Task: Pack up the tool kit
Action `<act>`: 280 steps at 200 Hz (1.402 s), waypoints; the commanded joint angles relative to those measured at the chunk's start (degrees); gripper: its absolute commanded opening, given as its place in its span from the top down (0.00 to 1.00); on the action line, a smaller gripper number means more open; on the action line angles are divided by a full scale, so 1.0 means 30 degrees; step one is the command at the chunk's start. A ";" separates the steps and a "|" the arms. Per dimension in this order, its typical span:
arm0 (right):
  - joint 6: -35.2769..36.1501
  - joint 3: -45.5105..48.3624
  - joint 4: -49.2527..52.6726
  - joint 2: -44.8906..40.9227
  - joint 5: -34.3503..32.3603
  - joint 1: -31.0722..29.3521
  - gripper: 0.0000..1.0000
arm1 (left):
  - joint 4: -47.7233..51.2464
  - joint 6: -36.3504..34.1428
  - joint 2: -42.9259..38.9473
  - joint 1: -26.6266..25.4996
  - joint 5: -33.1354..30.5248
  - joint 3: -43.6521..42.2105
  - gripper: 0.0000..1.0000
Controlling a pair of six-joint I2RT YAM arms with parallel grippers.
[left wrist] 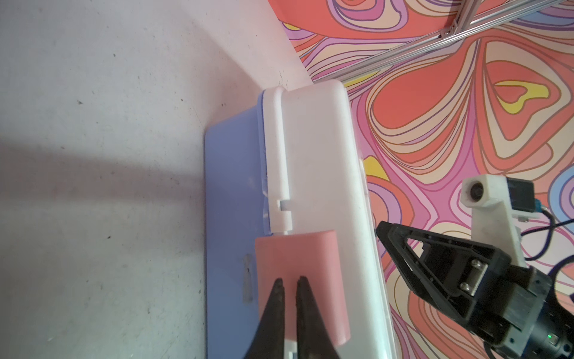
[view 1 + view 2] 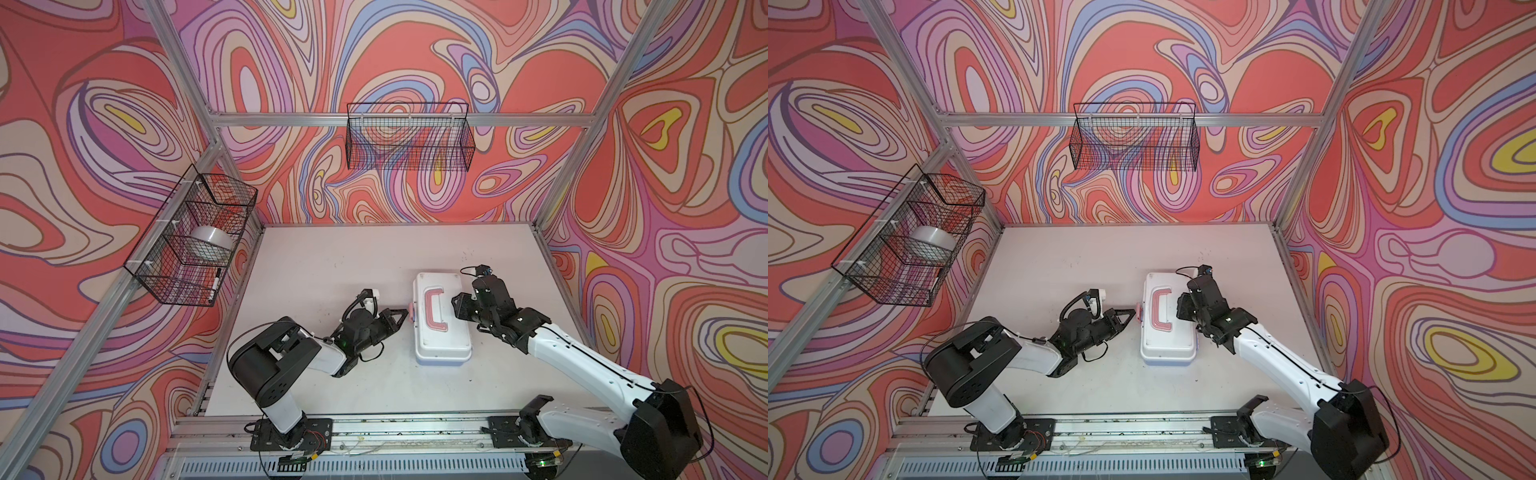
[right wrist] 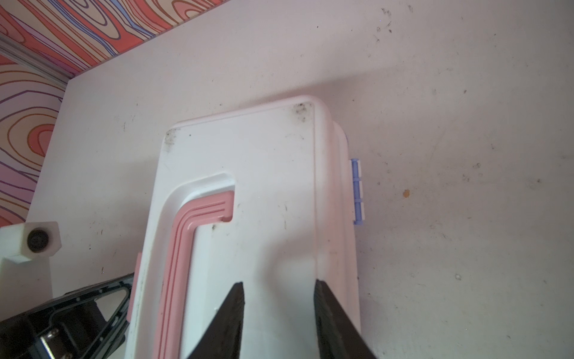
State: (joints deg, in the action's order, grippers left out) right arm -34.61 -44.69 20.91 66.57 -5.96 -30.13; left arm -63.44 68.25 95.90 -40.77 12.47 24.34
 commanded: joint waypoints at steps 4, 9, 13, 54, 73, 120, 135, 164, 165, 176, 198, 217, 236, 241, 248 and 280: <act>-0.0167 0.0335 0.0736 0.0634 0.1844 -0.0227 0.61 | -0.1112 0.0518 0.0130 0.0086 0.0315 0.0208 0.89; -0.0153 0.0334 0.0736 0.0658 0.1863 -0.0239 0.61 | -0.1103 0.0516 0.0115 0.0086 0.0333 0.0208 0.89; -0.0167 0.0335 0.0736 0.0663 0.1844 -0.0240 0.61 | -0.1091 0.0544 0.0072 0.0086 0.0354 0.0208 0.89; -0.0149 0.0371 0.0737 0.0572 0.1810 -0.0243 0.61 | -0.1070 0.0745 -0.0179 0.0086 0.0469 0.0208 0.89; -0.0139 0.0417 0.0700 0.0605 0.1874 -0.0236 0.61 | -0.1355 0.0894 -0.0098 0.0086 0.0525 0.0183 0.90; -0.0139 0.0434 0.0674 0.0605 0.1927 -0.0254 0.61 | -0.1584 0.1055 -0.0076 0.0086 0.0470 0.0063 0.90; -0.0128 0.0452 0.0674 0.0605 0.1933 -0.0241 0.61 | -0.1631 0.1127 -0.0062 0.0086 0.0501 0.0061 0.90; -0.0165 0.0496 0.0648 0.0606 0.1938 -0.0245 0.61 | -0.1792 0.1276 -0.0003 0.0093 0.0520 0.0008 0.91; -0.0159 0.0503 0.0648 0.0605 0.1932 -0.0243 0.61 | -0.1807 0.1275 -0.0003 0.0089 0.0526 0.0020 0.91; -0.0179 0.0525 0.0623 0.0576 0.1938 -0.0243 0.61 | -0.1813 0.1241 -0.0031 0.0087 0.0738 0.0083 0.91; -0.0142 0.0546 0.0648 0.0583 0.1872 -0.0233 0.61 | -0.0505 0.0825 -0.0293 0.0056 0.1170 0.0552 0.92; -0.0149 0.0569 0.0648 0.0605 0.1869 -0.0240 0.61 | -0.0429 0.0698 -0.0398 0.0056 0.1062 0.0482 0.92; -0.0174 0.0618 0.0560 0.0605 0.1969 -0.0232 0.61 | -0.0551 0.0733 -0.0383 0.0056 0.1044 0.0419 0.92; -0.0153 0.0631 0.0533 0.0605 0.1975 -0.0242 0.61 | -0.0554 0.0739 -0.0384 0.0056 0.1058 0.0426 0.92; -0.0168 0.0657 0.0531 0.0608 0.1956 -0.0240 0.61 | -0.0594 0.0733 -0.0355 0.0056 0.1006 0.0369 0.92; -0.0170 0.0653 0.0546 0.0622 0.1963 -0.0246 0.61 | -0.0172 0.0594 -0.0354 0.0056 0.1175 0.0587 0.88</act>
State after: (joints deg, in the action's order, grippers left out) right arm -34.61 -44.66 20.45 66.78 -5.96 -30.06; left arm -64.34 70.67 95.88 -40.77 15.18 25.04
